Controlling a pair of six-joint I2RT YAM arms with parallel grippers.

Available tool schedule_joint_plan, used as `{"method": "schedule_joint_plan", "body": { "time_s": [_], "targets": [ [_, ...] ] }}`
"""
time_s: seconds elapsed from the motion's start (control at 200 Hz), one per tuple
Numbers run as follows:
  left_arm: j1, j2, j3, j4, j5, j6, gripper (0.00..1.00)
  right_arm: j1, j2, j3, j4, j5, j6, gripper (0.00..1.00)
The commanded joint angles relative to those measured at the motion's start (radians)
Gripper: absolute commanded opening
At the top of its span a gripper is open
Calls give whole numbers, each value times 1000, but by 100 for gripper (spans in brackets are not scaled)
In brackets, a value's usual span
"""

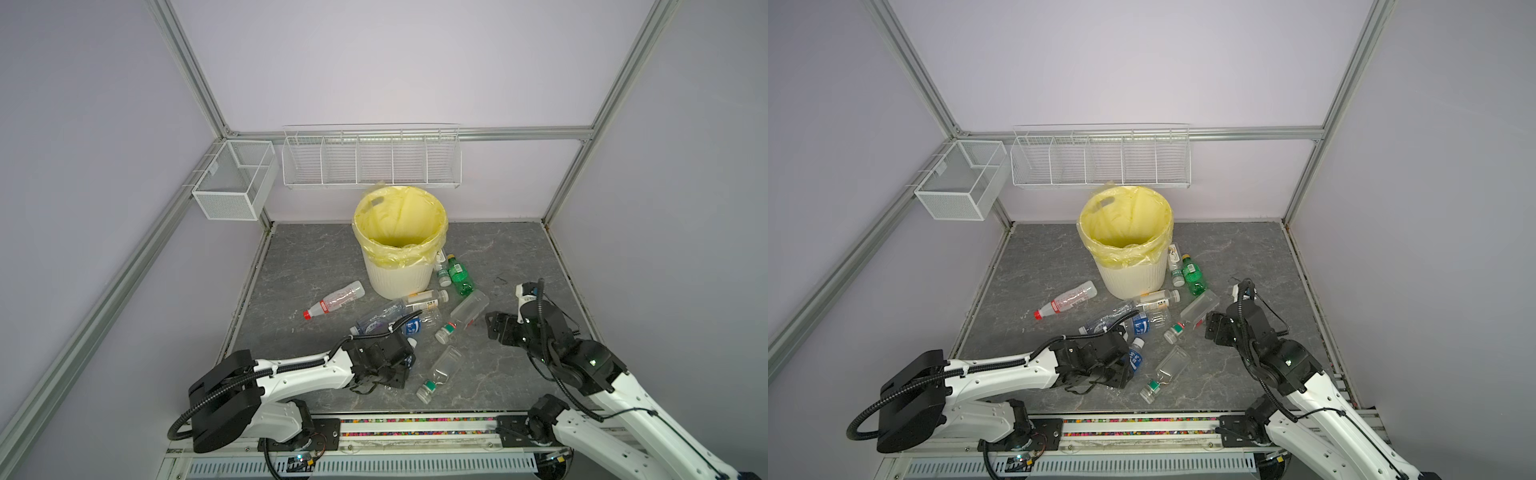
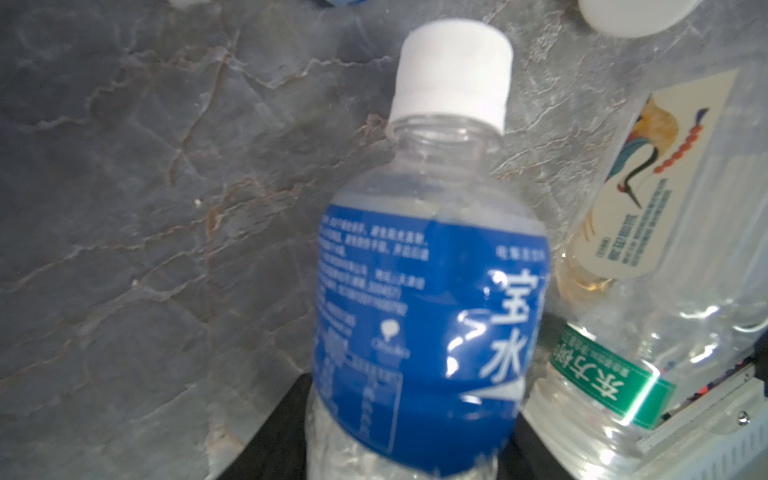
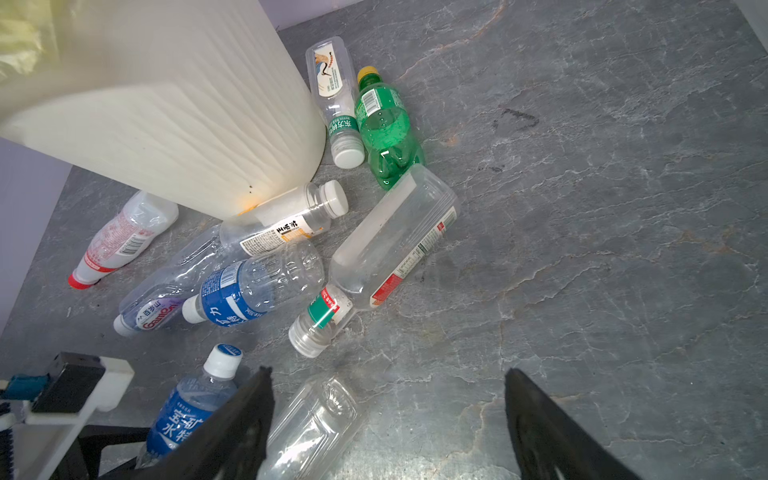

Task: Throw the plastic bottles in the bin
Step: 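Close the left gripper around the blue-label white-cap bottle, then lift the blue-label bottle with the left gripper and carry it over the bin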

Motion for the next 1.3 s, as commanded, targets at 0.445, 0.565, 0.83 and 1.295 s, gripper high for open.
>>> {"method": "schedule_joint_plan", "body": {
  "time_s": [0.445, 0.565, 0.83, 1.295],
  "targets": [
    [23, -406, 135, -242, -297, -43, 41, -4, -13, -71, 34, 27, 35, 88],
    [117, -471, 235, -317, -283, -1, 41, -4, -31, -71, 24, 48, 34, 88],
    [164, -517, 382, -414, -392, 51, 42, -6, 2, -54, 51, 48, 18, 88],
    [559, -471, 462, -214, -127, 212, 41, -5, 93, -40, 104, 9, 18, 88]
  ]
}}
